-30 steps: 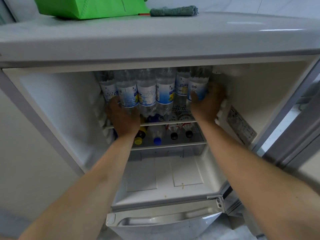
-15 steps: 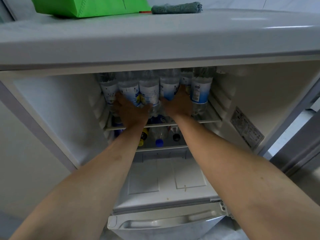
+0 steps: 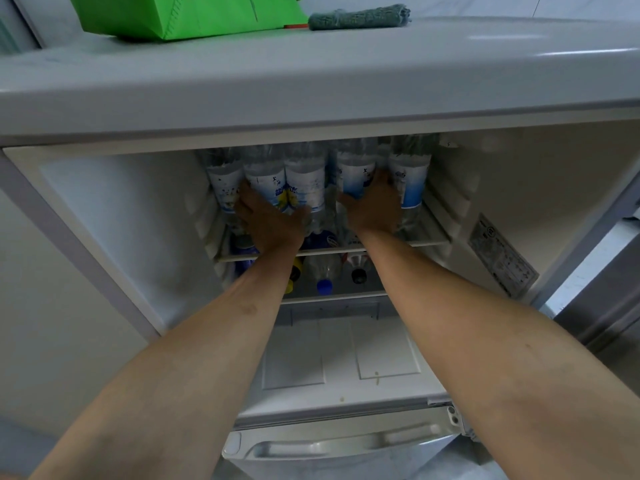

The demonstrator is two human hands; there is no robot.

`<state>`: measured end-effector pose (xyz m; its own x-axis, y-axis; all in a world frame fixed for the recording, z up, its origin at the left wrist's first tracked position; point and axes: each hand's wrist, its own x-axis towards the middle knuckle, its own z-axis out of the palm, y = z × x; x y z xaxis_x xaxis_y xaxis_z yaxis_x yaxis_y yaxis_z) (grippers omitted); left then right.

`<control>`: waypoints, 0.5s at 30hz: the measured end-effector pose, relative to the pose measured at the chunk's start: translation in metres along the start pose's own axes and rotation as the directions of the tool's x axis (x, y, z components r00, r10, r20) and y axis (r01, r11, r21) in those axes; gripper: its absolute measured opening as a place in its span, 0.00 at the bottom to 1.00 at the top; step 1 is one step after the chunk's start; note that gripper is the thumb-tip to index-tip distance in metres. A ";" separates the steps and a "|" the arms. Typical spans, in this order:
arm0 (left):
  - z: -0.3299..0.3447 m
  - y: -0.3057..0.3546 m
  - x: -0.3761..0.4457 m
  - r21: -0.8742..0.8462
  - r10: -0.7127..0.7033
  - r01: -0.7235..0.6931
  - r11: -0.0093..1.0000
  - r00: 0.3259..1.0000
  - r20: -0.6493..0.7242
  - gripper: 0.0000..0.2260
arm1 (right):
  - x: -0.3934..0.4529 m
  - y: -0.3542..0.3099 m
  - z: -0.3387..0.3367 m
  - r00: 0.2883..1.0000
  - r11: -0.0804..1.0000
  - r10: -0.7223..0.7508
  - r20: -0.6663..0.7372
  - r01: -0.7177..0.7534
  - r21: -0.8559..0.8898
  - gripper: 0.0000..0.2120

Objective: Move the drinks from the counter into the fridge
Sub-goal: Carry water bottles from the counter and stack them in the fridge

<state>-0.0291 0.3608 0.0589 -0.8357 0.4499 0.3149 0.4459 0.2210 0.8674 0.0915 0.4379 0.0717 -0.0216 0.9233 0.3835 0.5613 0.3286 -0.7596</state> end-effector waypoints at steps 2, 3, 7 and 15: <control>-0.003 0.000 -0.004 -0.006 0.011 -0.011 1.000 1.000 -0.017 0.54 | -0.002 -0.002 -0.002 1.000 1.000 -0.018 -0.002 0.018 -0.011 0.32; -0.004 -0.001 -0.007 -0.005 0.033 -0.034 0.999 0.999 -0.030 0.54 | -0.004 -0.002 -0.004 0.999 0.999 -0.041 -0.004 0.041 0.003 0.33; -0.005 -0.002 -0.019 -0.016 0.126 -0.128 0.992 0.989 -0.078 0.56 | -0.017 0.005 -0.010 0.995 0.994 -0.098 -0.025 0.099 0.039 0.34; -0.003 0.004 -0.003 0.028 0.000 0.001 1.000 1.000 -0.013 0.58 | -0.007 0.016 -0.017 0.994 0.994 -0.076 0.078 0.081 -0.067 0.15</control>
<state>-0.0257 0.3579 0.0622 -0.8400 0.4386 0.3195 0.4539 0.2453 0.8566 0.1148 0.4333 0.0660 -0.1281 0.9084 0.3980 0.6118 0.3882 -0.6892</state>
